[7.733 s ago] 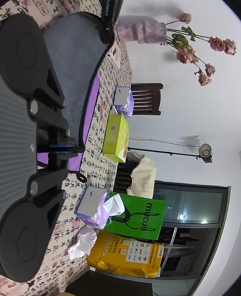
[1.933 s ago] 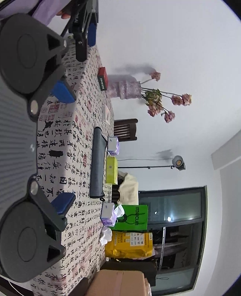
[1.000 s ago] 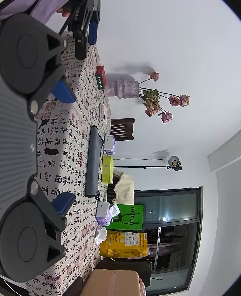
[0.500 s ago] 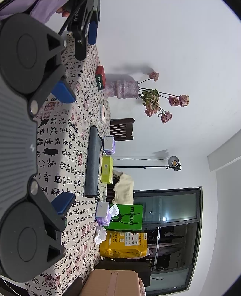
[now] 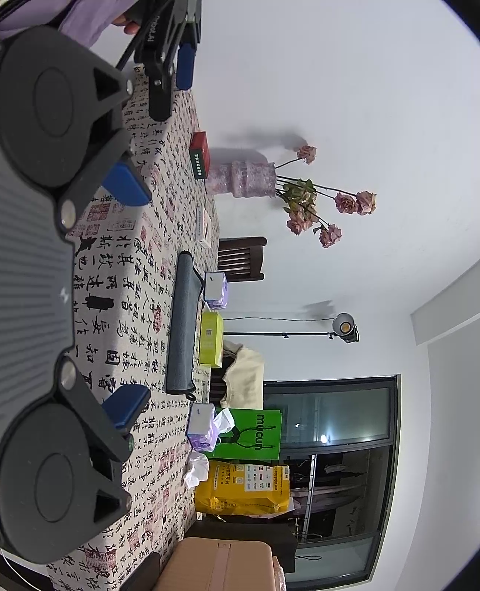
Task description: Fold towel
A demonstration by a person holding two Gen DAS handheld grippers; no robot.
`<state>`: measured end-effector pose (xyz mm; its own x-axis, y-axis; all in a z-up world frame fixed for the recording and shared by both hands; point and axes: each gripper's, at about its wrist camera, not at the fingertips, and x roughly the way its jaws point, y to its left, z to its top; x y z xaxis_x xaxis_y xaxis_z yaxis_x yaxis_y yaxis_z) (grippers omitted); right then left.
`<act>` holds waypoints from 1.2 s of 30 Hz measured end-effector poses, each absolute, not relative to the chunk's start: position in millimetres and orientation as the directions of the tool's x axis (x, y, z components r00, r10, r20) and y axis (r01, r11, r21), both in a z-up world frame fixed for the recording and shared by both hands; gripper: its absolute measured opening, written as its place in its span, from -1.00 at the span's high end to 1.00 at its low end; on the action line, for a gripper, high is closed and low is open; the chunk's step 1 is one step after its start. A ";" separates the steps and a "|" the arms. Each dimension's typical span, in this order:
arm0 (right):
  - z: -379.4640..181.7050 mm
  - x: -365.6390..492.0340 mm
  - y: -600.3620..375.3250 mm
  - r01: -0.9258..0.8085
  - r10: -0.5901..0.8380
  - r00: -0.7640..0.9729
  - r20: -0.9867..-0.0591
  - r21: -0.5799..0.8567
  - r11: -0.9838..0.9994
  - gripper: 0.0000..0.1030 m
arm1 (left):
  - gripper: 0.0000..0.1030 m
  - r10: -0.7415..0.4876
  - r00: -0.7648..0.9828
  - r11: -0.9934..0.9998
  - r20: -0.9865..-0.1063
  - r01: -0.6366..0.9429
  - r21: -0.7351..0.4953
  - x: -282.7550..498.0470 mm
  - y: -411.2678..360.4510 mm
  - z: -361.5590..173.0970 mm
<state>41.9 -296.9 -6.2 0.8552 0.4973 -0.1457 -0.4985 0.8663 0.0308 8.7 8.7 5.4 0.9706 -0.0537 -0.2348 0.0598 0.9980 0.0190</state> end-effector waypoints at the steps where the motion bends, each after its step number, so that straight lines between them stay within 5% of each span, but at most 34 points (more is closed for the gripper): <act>1: -5.9 41.9 -296.8 -0.498 0.497 0.855 -0.145 0.031 0.866 -1.00 | -1.00 -0.054 0.971 0.998 -0.235 0.060 0.019 8.8 8.7 5.3; 36: 3.8 38.9 -296.0 -0.499 0.497 0.861 -0.108 0.013 0.866 -1.00 | -1.00 -0.052 0.979 0.997 -0.197 0.062 0.041 7.4 8.0 15.3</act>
<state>38.9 -296.0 3.8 0.8607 0.4975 -0.1081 -0.4992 0.8664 0.0129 7.4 8.0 15.3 0.9789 -0.0524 -0.1974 0.0616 0.9973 0.0411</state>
